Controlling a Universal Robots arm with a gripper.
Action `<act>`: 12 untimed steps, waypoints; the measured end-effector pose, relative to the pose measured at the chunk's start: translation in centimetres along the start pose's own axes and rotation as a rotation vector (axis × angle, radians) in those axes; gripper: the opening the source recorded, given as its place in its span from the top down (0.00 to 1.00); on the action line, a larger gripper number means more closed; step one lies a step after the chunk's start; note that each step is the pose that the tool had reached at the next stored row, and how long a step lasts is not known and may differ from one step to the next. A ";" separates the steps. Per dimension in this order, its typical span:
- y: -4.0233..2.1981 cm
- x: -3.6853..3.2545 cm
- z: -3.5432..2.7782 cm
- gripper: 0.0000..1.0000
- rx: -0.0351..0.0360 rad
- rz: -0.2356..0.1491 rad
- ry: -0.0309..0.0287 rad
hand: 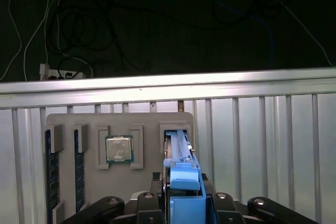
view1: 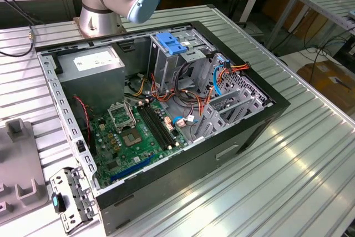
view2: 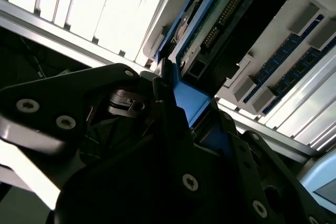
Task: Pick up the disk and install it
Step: 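Pick up the disk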
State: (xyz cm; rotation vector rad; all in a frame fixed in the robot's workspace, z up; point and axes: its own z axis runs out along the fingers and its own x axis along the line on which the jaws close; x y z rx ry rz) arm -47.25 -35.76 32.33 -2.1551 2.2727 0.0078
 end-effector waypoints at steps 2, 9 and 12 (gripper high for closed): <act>0.00 0.00 -0.27 0.63 0.0000 0.000 0.0000; 0.00 -0.01 -1.40 0.63 -0.0001 0.000 0.0000; -0.01 -0.02 -2.23 0.63 0.0001 0.000 0.0000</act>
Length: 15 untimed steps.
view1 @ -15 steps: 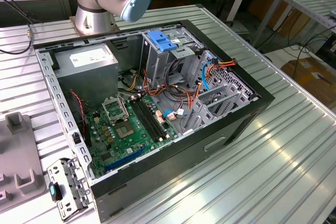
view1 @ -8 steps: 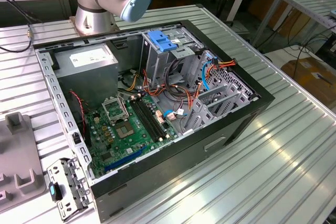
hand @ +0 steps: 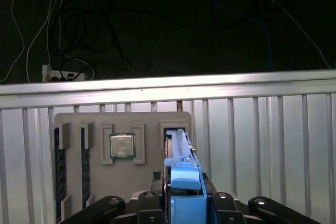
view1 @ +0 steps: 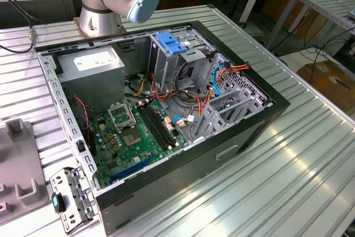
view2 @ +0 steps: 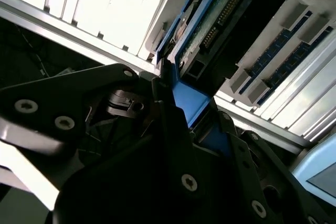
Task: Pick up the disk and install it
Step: 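Pick up the disk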
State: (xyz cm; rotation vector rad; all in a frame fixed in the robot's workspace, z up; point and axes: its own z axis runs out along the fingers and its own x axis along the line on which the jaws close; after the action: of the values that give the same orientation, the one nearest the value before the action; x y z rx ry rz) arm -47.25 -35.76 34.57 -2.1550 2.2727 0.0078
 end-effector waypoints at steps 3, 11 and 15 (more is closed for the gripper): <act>0.00 -0.01 -0.51 0.63 -0.0001 0.000 0.0000; -0.01 -0.02 -1.64 0.63 -0.0001 0.000 0.0001; -0.01 -0.02 -2.18 0.63 -0.0001 0.000 0.0000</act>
State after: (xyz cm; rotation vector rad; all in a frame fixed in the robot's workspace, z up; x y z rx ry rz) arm -47.25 -35.76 36.75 -2.1551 2.2727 0.0079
